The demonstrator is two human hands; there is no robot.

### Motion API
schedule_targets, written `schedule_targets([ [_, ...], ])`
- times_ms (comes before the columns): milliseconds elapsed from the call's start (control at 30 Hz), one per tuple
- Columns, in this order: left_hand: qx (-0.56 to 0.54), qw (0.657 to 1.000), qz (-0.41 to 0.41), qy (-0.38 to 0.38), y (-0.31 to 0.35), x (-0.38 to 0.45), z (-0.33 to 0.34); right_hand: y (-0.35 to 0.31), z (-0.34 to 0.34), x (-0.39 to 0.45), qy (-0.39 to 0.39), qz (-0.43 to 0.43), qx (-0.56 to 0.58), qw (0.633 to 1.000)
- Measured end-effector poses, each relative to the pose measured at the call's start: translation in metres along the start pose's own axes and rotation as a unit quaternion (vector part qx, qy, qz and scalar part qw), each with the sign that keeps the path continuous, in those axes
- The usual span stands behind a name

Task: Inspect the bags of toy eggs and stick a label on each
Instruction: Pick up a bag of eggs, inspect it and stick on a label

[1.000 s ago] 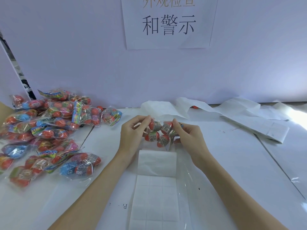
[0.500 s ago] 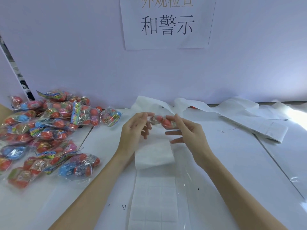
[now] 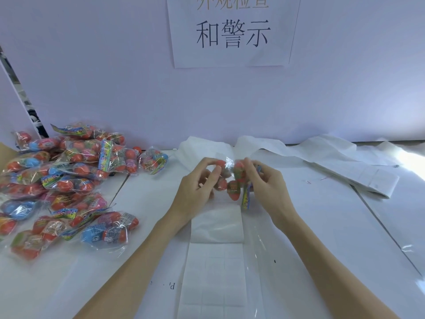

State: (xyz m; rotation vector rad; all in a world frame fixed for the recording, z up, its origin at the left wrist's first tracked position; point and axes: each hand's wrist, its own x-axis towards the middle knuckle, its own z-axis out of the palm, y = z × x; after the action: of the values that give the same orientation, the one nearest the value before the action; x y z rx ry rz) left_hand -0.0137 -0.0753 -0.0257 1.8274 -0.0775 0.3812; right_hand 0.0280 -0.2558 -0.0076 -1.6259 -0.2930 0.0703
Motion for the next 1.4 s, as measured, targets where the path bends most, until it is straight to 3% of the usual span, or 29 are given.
schedule_targets([
  [333, -0.071, 0.996, -0.023, 0.047, 0.004, 0.002, -0.005, 0.004, 0.001, 0.000, 0.033, -0.100, -0.131, 0.986],
  [500, -0.124, 0.988, -0.071, 0.066, 0.006, 0.003, -0.005, -0.004, 0.003, -0.002, -0.017, 0.003, 0.029, 0.999],
  [633, -0.128, 0.981, -0.075, 0.122, 0.004, 0.002, -0.005, 0.001, 0.002, -0.001, -0.029, 0.003, -0.034, 0.999],
  [800, -0.147, 0.974, -0.088, 0.149, -0.001, 0.004, -0.007, 0.000, 0.001, -0.001, -0.039, 0.020, 0.009, 0.999],
  [967, -0.198, 0.966, -0.099, 0.132, -0.005, 0.007, -0.009, 0.003, 0.001, 0.001, 0.031, -0.024, -0.035, 0.999],
  [1167, -0.269, 0.953, -0.112, 0.087, -0.006, 0.009, -0.016, 0.003, 0.005, -0.001, 0.027, -0.035, -0.053, 0.998],
  [1400, -0.136, 0.989, -0.056, 0.010, 0.000, 0.004, -0.011, 0.002, 0.005, -0.002, 0.034, -0.075, -0.055, 0.995],
])
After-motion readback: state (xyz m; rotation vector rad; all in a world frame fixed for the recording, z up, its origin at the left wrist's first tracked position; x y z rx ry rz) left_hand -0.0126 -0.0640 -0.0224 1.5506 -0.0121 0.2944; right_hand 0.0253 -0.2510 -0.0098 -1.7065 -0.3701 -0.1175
